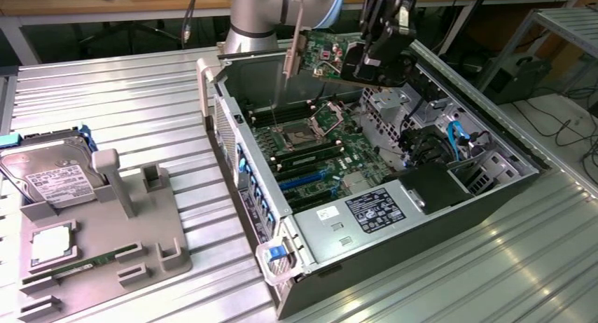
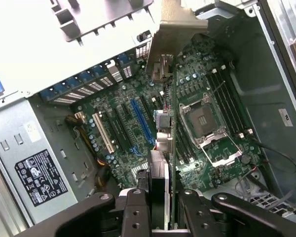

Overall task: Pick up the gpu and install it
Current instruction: 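Insert the gpu into the slot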

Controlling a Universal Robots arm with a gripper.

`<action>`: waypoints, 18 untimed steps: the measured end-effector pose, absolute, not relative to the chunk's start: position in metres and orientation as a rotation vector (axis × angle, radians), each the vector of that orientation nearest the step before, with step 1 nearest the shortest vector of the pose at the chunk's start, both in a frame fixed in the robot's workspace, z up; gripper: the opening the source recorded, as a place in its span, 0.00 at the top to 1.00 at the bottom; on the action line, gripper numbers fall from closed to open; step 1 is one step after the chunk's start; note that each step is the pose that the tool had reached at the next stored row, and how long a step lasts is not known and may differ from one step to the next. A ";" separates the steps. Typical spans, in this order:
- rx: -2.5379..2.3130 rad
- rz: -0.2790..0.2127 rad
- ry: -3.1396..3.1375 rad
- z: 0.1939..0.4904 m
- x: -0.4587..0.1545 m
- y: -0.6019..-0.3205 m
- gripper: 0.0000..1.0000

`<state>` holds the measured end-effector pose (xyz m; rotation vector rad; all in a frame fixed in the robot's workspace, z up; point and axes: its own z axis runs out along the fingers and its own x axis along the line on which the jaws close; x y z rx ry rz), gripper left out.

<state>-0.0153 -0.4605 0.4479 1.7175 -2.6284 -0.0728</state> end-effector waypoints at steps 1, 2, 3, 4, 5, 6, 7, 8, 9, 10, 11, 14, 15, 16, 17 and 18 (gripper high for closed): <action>1.733 -0.073 -2.618 0.448 -0.015 -0.461 0.73; 1.747 -0.073 -2.609 0.448 -0.015 -0.461 0.73; 1.761 -0.073 -2.599 0.448 -0.015 -0.461 0.73; 1.775 -0.073 -2.589 0.448 -0.015 -0.461 0.73; 1.792 -0.073 -2.577 0.448 -0.015 -0.461 0.73; 1.807 -0.073 -2.566 0.448 -0.015 -0.461 0.73; 1.821 -0.073 -2.556 0.448 -0.015 -0.461 0.73; 1.837 -0.073 -2.544 0.448 -0.015 -0.461 0.73; 1.852 -0.072 -2.533 0.448 -0.015 -0.461 0.73; 1.866 -0.073 -2.522 0.448 -0.015 -0.461 0.73; 1.884 -0.073 -2.508 0.448 -0.015 -0.461 0.73; 1.925 -0.072 -2.476 0.448 -0.015 -0.462 0.73; 1.939 -0.072 -2.464 0.448 -0.015 -0.462 0.73; 1.955 -0.072 -2.452 0.448 -0.015 -0.462 0.73; 1.967 -0.072 -2.441 0.448 -0.015 -0.462 0.73; 1.981 -0.072 -2.429 0.448 -0.015 -0.462 0.73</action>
